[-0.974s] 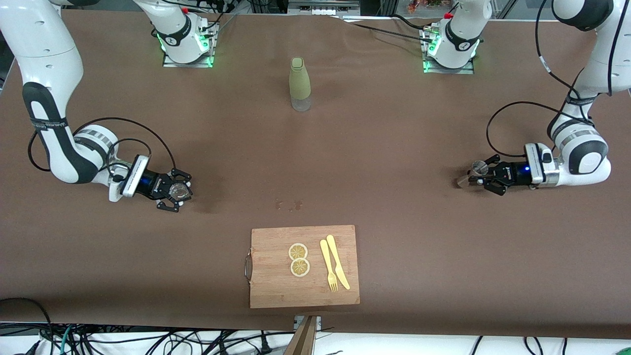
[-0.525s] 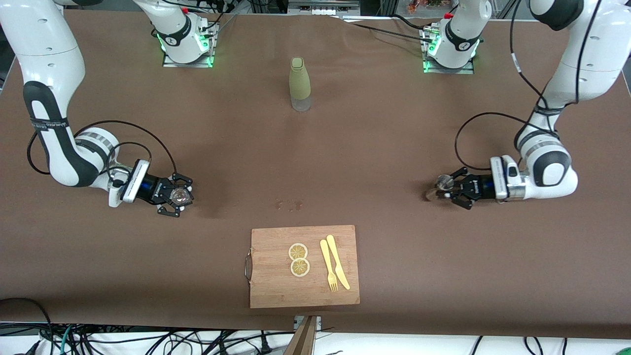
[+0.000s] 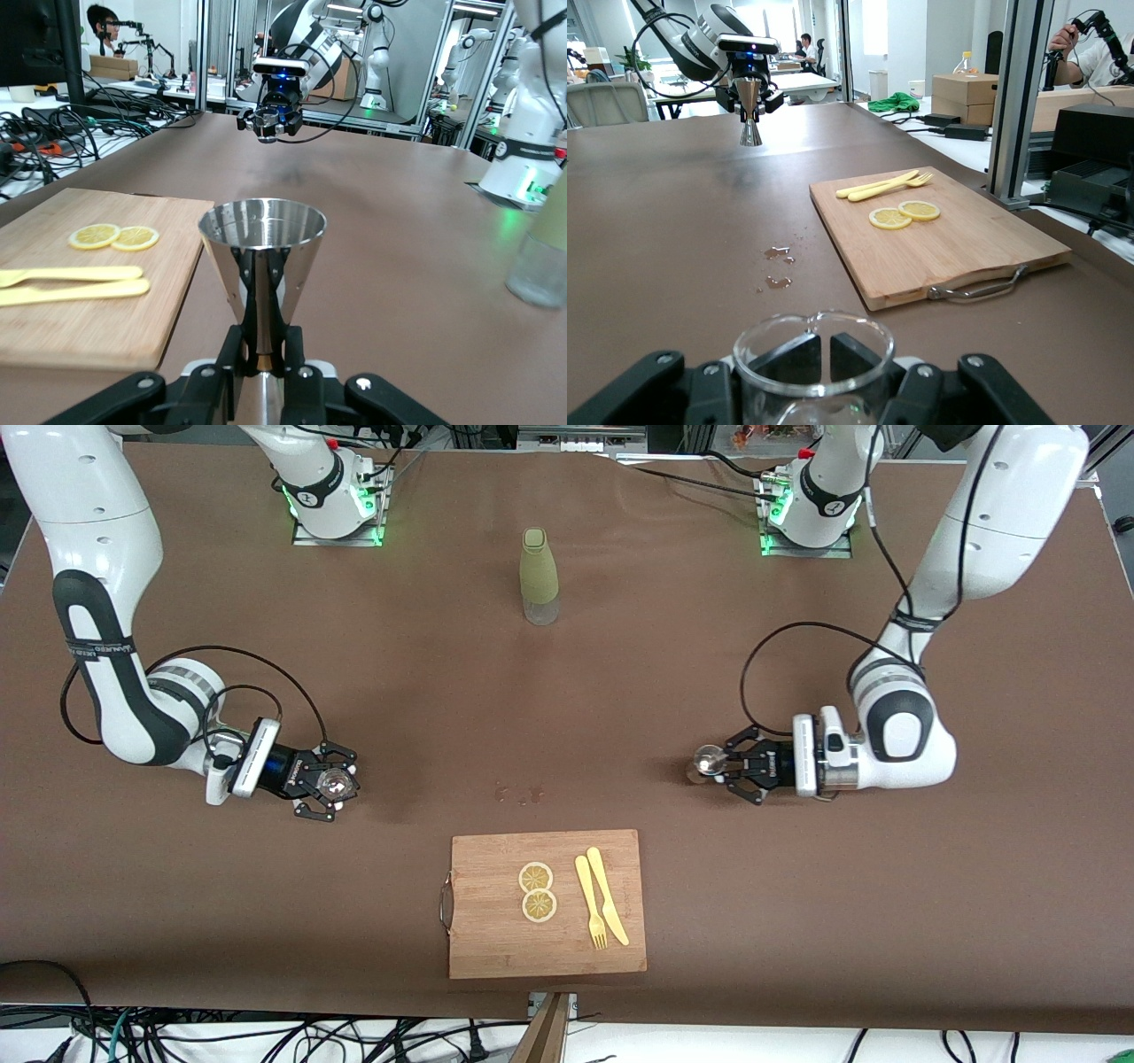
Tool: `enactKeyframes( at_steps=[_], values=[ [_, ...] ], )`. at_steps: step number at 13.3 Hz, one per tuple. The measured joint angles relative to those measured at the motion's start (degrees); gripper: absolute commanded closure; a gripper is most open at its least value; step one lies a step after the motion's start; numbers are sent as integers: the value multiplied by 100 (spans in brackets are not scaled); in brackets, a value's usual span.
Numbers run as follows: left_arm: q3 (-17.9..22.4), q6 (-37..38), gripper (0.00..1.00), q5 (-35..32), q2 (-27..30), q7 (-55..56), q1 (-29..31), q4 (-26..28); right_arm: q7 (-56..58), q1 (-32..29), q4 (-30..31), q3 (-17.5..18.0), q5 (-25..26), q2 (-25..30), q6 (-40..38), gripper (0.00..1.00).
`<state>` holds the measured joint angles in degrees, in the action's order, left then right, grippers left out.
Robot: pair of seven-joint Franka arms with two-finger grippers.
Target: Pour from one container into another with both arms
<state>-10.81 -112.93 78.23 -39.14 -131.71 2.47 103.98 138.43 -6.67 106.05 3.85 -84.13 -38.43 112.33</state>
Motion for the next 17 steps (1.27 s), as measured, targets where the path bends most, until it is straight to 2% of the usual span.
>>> enactKeyframes(
  at_steps=[9, 14, 17],
  values=[
    [-36, -1675, 100, 1738, -39, 349, -2254, -233, -862, 123, -121, 535, 183, 336, 1142, 100],
    [-27, -2534, 100, 2339, -534, 503, -3021, -950, -1149, 148, -160, 782, 296, 452, 1491, 100],
    [-21, -3023, 100, 2425, -806, 798, -3315, -1494, -1186, 160, -165, 861, 369, 521, 1555, 100]
  ],
)
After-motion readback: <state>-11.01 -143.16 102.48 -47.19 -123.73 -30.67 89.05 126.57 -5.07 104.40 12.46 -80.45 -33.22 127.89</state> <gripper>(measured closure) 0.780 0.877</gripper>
